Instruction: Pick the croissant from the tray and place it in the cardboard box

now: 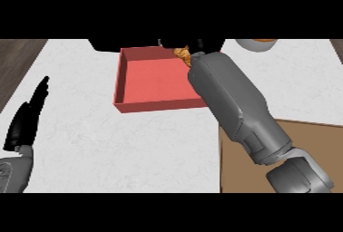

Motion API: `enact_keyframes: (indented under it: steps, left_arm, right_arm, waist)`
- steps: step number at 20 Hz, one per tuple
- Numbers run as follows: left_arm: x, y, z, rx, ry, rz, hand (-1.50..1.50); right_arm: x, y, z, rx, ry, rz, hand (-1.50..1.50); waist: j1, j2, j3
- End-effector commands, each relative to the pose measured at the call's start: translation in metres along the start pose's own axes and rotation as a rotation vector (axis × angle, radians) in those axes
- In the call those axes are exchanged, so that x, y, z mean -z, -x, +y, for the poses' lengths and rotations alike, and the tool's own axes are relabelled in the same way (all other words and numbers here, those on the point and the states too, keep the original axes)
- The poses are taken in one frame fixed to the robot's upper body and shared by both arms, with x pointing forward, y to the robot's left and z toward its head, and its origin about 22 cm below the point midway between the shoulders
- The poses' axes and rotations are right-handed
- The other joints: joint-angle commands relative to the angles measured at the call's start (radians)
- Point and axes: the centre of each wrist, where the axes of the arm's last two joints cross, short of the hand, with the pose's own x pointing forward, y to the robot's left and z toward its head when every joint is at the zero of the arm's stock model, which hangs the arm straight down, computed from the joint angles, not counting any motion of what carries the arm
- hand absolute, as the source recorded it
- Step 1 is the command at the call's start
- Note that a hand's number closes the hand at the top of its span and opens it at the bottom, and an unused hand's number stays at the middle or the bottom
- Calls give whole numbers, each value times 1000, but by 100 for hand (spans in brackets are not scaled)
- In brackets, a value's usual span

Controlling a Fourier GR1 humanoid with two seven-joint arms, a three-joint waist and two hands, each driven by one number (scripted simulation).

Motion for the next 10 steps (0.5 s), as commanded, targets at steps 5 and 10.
enact_keyframes:
  steps: [5, 10]
  left_arm:
    - [2, -2, -7, -7, 14, -2, 0]
    - [8, -8, -5, -1, 17, -25, 0]
  right_arm:
    - [14, 33, 19, 127, -34, 189, -150]
    - [16, 29, 17, 191, -16, 134, -150]
  waist:
    - [18, 12, 1]
    - [25, 13, 1]
